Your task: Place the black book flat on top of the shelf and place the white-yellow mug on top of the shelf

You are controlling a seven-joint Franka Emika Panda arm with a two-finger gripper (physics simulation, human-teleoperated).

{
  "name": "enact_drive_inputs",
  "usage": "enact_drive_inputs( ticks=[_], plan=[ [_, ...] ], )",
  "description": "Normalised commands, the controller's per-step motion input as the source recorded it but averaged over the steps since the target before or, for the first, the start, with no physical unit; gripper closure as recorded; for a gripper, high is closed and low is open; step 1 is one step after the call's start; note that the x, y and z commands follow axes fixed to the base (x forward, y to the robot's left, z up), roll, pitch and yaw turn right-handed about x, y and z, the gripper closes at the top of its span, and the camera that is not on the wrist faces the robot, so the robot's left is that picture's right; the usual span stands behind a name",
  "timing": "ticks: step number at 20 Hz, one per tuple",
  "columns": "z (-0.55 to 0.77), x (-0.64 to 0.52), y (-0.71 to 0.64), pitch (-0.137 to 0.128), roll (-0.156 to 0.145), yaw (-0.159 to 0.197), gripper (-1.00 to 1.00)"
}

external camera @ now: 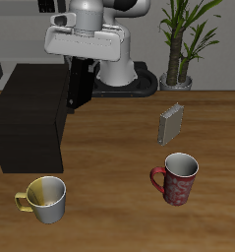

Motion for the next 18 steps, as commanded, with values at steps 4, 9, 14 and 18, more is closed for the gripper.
enact_drive_inputs(
  ticks=[4,9,14,18],
  plan=[
    [0.73,-0.34,-0.21,-0.098,-0.070,0.083,1.00],
    [0.64,-0.30,-0.18,-0.080,-0.064,0.036,1.00],
    [0.33,-0.12,-0.16,-0.042,-0.051,0.027,1.00],
    [0.19,0.06,-0.38,-0.005,-0.113,0.030,1.00]
  ],
)
